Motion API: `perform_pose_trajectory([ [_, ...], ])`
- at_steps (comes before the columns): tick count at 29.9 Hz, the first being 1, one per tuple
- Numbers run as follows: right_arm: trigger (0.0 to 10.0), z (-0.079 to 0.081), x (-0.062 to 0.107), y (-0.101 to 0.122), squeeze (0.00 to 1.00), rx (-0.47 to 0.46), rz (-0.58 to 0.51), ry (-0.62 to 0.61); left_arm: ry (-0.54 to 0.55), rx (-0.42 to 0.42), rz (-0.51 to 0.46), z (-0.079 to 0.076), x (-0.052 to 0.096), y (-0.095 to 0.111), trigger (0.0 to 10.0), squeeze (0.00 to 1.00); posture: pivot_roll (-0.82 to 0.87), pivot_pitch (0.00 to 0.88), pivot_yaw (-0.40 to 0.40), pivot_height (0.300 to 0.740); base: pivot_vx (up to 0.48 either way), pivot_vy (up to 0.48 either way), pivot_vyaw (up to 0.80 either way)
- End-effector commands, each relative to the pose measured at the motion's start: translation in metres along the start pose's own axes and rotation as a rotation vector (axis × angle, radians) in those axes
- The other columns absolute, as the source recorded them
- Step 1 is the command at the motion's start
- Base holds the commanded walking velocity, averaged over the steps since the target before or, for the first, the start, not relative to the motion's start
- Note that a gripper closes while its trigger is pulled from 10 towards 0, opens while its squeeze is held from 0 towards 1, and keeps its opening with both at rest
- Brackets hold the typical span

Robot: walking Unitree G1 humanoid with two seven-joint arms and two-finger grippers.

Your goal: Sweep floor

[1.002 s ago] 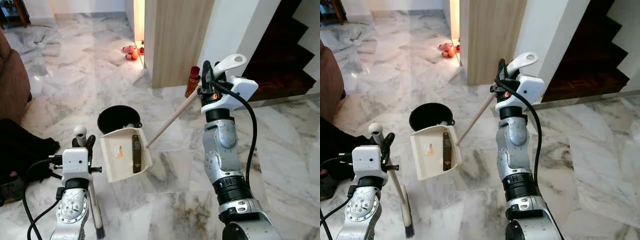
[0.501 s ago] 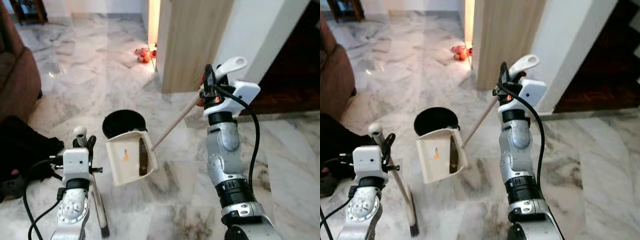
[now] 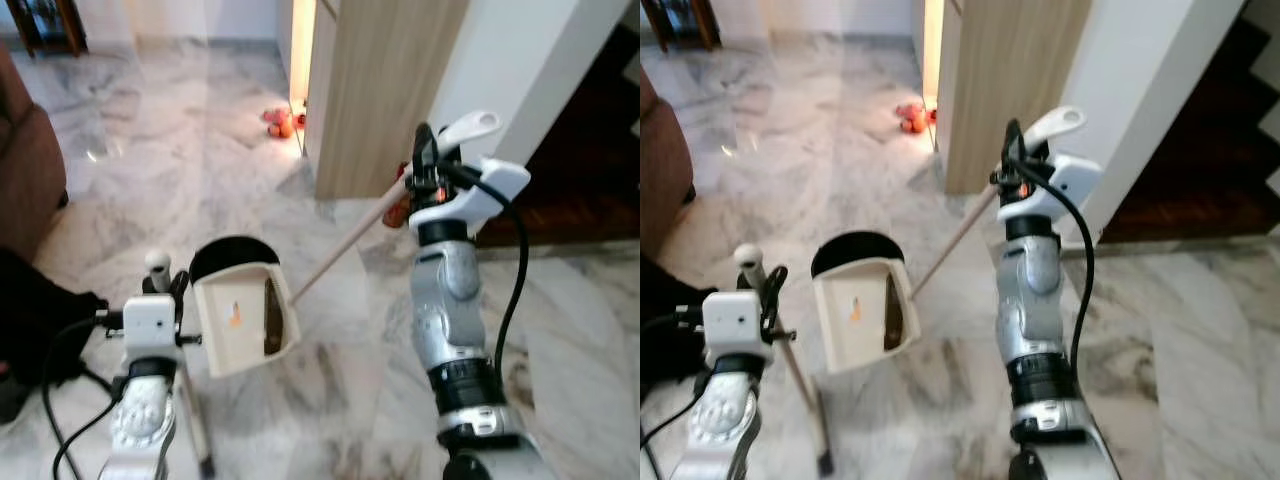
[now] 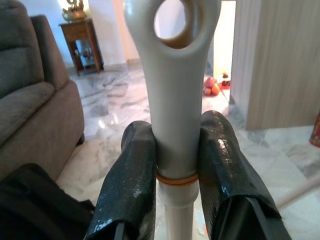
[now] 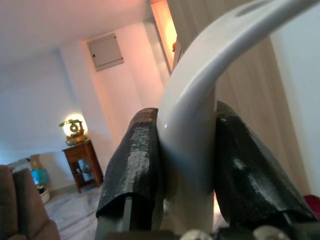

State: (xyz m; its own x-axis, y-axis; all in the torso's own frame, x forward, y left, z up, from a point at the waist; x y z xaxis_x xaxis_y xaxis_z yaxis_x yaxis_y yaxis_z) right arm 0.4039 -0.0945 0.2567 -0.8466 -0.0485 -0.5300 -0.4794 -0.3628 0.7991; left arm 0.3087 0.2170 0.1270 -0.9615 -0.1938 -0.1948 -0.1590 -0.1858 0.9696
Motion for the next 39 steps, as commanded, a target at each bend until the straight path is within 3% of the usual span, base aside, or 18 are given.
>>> perform_pose_trajectory([
  [1, 10.0, -0.003, -0.007, 0.021, 0.0, -0.046, -0.077, -0.025, -0.003, -0.018, -0.036, -0.003, -0.001, 0.009, 10.0, 0.0, 0.14, 0.064, -0.072, 0.74, 0.307, 0.0, 0.0],
  [7, 10.0, -0.001, -0.008, 0.023, 0.0, -0.069, -0.079, -0.029, -0.001, -0.019, -0.037, -0.002, -0.001, 0.009, 10.0, 0.0, 0.14, 0.063, -0.073, 0.74, 0.306, 0.0, 0.0],
  [17, 10.0, 0.003, -0.008, 0.023, 0.0, -0.078, -0.072, -0.018, 0.032, -0.049, 0.001, 0.014, 0.013, -0.004, 10.0, 0.0, 0.15, 0.066, -0.076, 0.74, 0.268, 0.0, 0.0],
  [39, 10.0, 0.003, -0.008, 0.021, 0.0, -0.08, -0.056, -0.015, 0.039, -0.044, -0.027, 0.014, 0.011, 0.002, 10.0, 0.0, 0.15, 0.066, -0.081, 0.74, 0.071, 0.0, 0.0],
])
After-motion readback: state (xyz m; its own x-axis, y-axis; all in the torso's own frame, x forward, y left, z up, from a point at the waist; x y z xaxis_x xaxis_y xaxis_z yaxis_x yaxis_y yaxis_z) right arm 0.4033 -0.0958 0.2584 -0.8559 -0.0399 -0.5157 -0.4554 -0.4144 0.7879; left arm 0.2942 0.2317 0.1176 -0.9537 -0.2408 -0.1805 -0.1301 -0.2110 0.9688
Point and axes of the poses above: a point about 5 cm out from each wrist's last joint towards the gripper, its own x axis pointing back from the gripper into the wrist, its own y axis along the axis of the wrist's last joint, z = x × y, the point moved 6 cm from there along -x, pointing out of the wrist towards the gripper, and after that the axes turned 3 degrees about x, right-handed, at the moved point
